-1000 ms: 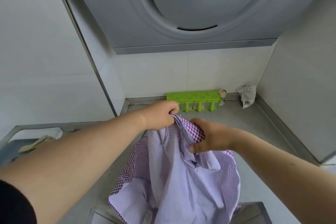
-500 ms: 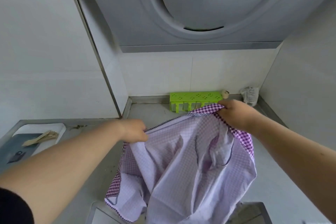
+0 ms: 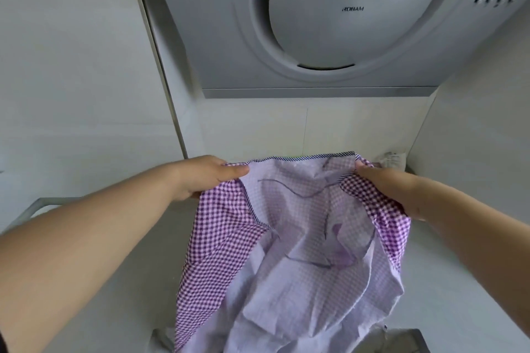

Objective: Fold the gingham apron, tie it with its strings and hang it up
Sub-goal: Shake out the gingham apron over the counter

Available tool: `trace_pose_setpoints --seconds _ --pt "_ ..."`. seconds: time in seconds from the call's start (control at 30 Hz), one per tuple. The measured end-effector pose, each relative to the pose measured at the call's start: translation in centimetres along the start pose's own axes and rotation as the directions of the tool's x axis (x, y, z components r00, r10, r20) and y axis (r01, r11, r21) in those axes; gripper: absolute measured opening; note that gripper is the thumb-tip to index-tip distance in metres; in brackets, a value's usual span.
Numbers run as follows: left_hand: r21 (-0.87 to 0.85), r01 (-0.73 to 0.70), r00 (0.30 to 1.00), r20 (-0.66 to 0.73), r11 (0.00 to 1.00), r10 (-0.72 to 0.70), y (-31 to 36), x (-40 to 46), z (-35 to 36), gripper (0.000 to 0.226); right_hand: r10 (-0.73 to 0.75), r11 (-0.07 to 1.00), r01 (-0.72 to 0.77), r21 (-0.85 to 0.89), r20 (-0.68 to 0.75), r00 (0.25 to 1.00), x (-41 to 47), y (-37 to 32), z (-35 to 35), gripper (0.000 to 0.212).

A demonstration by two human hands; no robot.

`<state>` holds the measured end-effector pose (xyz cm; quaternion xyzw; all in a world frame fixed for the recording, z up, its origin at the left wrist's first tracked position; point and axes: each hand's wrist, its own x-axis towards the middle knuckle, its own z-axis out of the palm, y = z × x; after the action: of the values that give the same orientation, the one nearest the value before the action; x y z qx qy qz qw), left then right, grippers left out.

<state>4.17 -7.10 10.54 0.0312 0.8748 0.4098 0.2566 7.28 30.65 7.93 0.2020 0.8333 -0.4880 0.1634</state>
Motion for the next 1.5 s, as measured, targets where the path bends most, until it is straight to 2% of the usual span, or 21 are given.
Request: trace_pose_setpoints --seconds 0.03,0.07,0.13,0.17,0.3,0.37,0.4,0.5,0.57,0.63,0.7,0.83,0.93,1.03,1.17,1.23,1.3,1.33,1.4,1.47,1.5 --pt "-0.015 -0.035 0.999 0.031 0.999 0.035 0.9 -0.5 0.2 0.052 -0.049 0.999 0.048 0.010 0.005 0.999 -0.1 -0.1 0.6 0.067" --pt "-0.039 -0.064 0.997 0.047 0.997 0.066 1.5 -0.9 0.4 0.048 -0.132 0.989 0.130 -0.067 -0.021 0.991 -0.3 -0.5 1.4 0.059" --pt "-0.073 -0.113 0.991 0.060 0.991 0.117 2.5 -1.5 1.2 0.039 -0.333 0.882 0.297 -0.366 -0.039 0.942 -1.5 -1.6 3.1 0.053" --pt "-0.084 -0.129 0.989 0.063 0.988 0.134 2.9 -1.8 1.6 0.034 -0.396 0.816 0.343 -0.465 -0.017 0.918 -2.4 -2.1 4.2 0.064" --pt "-0.078 -0.175 0.971 0.151 0.982 0.185 4.1 -2.7 3.1 0.021 -0.494 0.697 0.498 -0.517 0.158 0.855 -4.5 -3.8 8.3 0.109" --pt "-0.030 -0.192 0.963 0.188 0.981 0.194 4.3 -3.3 4.0 0.030 -0.530 0.598 0.589 -0.544 0.283 0.799 -5.2 -4.4 10.4 0.112" --pt "-0.001 -0.199 0.959 0.205 0.980 0.195 4.4 -3.5 4.4 0.036 -0.538 0.536 0.628 -0.564 0.344 0.769 -5.5 -4.8 11.2 0.098" --pt "0.144 -0.242 0.950 0.238 0.960 0.203 4.5 -4.1 5.0 0.018 -0.498 0.410 0.676 -0.612 0.471 0.728 -6.5 -5.4 12.7 0.005" --pt "0.297 -0.260 0.957 0.210 0.919 0.202 4.1 -4.1 4.8 0.015 -0.499 0.447 0.687 -0.573 0.479 0.723 -6.5 -5.3 13.3 0.022" --pt "0.380 -0.259 0.963 0.177 0.888 0.205 3.2 -3.9 4.5 0.020 -0.545 0.492 0.675 -0.550 0.410 0.732 -6.2 -5.1 12.8 0.015" --pt "0.303 -0.207 0.969 0.195 0.930 0.152 2.3 -3.9 4.2 0.025 -0.604 0.539 0.651 -0.535 0.295 0.741 -5.8 -5.2 11.6 0.012" --pt "0.069 -0.161 0.934 0.334 0.984 0.130 1.0 -4.0 4.7 0.021 -0.663 0.654 0.631 -0.418 0.086 0.744 -5.2 -6.1 8.2 0.031" --pt "0.020 -0.103 0.903 0.422 0.995 0.085 0.4 -2.7 5.1 0.053 -0.706 0.626 0.664 -0.408 0.065 0.705 -5.2 -6.6 6.0 0.034" --pt "0.109 -0.095 0.906 0.422 0.990 0.041 0.9 -1.8 5.5 0.056 -0.718 0.575 0.663 -0.479 0.094 0.690 -5.9 -6.7 4.0 0.037" --pt "0.260 -0.143 0.956 0.286 0.955 0.066 1.7 -0.7 5.1 0.048 -0.687 0.561 0.607 -0.563 0.093 0.721 -6.1 -5.5 1.4 0.035" --pt "0.505 -0.251 0.960 0.243 0.826 0.143 2.2 -0.1 4.6 0.024 -0.669 0.580 0.576 -0.576 0.067 0.740 -6.0 -4.6 0.2 0.032" --pt "0.649 -0.289 0.957 0.214 0.704 0.197 2.6 0.5 4.0 0.032 -0.655 0.597 0.546 -0.587 0.035 0.754 -5.9 -3.9 -0.6 0.030" --pt "0.671 -0.281 0.960 0.192 0.686 0.205 2.9 0.6 3.8 0.040 -0.645 0.608 0.522 -0.597 0.012 0.764 -5.7 -3.5 -1.0 0.029" --pt "0.657 -0.253 0.965 0.126 0.710 0.228 3.2 0.9 3.4 0.046 -0.618 0.606 0.464 -0.646 -0.014 0.786 -5.0 -2.6 -1.7 0.023" --pt "0.535 -0.207 0.969 -0.006 0.819 0.249 3.4 1.2 2.8 0.049 -0.594 0.619 0.386 -0.684 -0.087 0.799 -4.0 -1.6 -2.3 0.006" --pt "0.429 -0.182 0.967 -0.085 0.885 0.240 3.6 1.2 2.4 0.047 -0.574 0.667 0.340 -0.663 -0.167 0.801 -3.5 -1.1 -2.7 0.010"
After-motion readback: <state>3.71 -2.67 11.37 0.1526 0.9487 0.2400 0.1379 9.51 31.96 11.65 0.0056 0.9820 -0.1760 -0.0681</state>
